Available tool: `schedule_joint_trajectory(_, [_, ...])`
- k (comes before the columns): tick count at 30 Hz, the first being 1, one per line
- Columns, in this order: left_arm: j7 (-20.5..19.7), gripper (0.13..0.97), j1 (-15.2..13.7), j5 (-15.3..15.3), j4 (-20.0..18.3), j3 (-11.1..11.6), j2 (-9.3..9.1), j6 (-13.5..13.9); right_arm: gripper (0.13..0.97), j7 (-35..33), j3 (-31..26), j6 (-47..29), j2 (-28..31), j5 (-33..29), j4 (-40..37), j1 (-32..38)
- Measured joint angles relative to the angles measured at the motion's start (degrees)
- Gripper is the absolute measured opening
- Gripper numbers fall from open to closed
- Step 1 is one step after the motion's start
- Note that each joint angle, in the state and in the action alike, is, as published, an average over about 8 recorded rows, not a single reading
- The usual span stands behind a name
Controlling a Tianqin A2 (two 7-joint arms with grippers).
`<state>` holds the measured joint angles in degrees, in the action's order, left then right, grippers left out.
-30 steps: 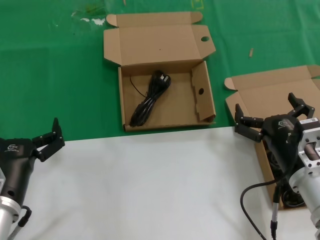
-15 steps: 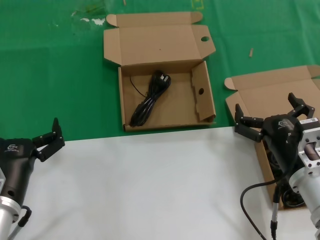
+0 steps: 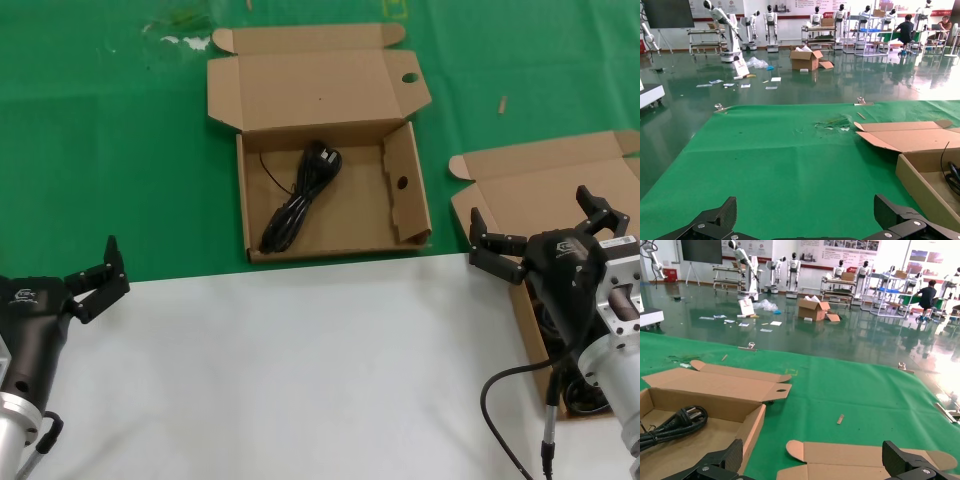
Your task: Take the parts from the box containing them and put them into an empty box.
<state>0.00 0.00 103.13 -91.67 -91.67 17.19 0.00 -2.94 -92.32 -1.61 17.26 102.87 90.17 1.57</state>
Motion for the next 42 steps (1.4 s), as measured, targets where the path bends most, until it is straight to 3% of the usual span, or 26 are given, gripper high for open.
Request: schedule_joint_trajectory(42, [0.00, 0.966, 0.00, 0.00, 0.00, 0.00, 0.00, 0.00, 0.966, 0.00, 0.00, 0.00, 0.00, 0.00, 0.00, 0.00])
